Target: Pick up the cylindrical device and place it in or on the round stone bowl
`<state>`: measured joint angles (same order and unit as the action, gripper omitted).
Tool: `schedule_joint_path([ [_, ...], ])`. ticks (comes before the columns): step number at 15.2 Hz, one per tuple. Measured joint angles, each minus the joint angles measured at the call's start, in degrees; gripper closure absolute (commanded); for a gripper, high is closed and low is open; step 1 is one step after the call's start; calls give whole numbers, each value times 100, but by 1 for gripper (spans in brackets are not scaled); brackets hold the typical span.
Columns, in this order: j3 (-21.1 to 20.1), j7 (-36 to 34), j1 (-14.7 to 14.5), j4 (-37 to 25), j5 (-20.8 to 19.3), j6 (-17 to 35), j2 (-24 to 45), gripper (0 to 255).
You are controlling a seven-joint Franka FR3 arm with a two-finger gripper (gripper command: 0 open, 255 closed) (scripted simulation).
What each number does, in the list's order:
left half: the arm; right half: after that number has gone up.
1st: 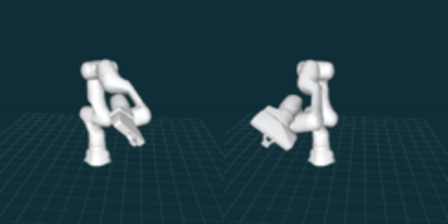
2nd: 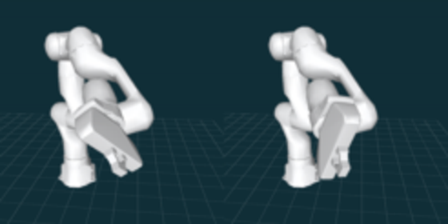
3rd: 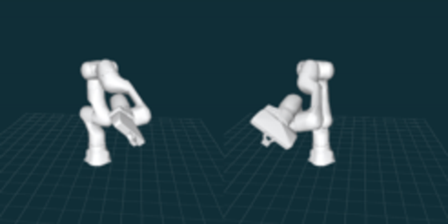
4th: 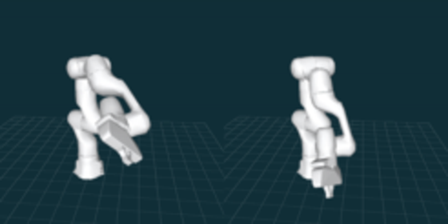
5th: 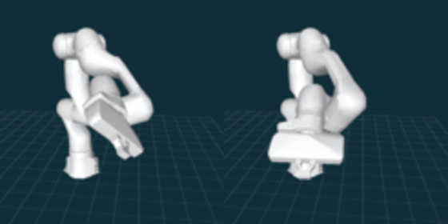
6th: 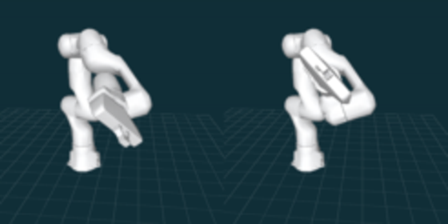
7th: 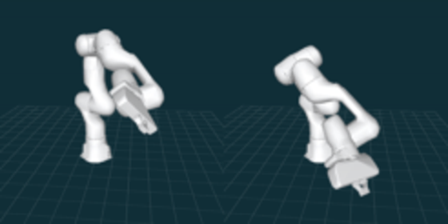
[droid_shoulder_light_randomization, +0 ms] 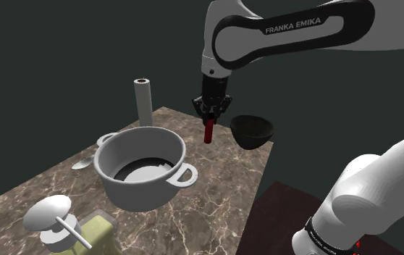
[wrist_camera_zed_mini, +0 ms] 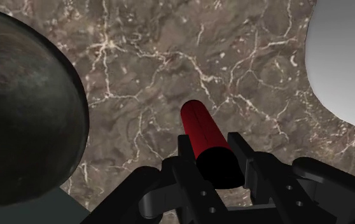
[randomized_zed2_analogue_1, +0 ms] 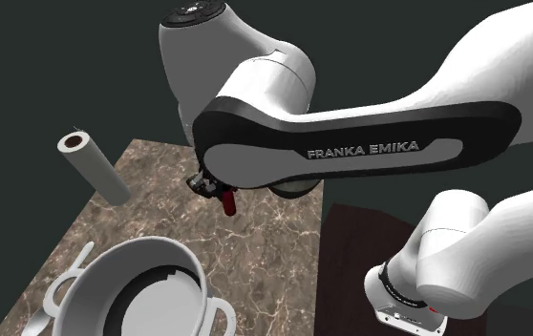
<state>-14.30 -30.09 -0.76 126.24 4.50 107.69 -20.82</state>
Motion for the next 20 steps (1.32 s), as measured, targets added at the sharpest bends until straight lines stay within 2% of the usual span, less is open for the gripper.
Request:
schedule_joint_path([
  [20,62,-28,44,-1662,-67,-1536,129,255],
])
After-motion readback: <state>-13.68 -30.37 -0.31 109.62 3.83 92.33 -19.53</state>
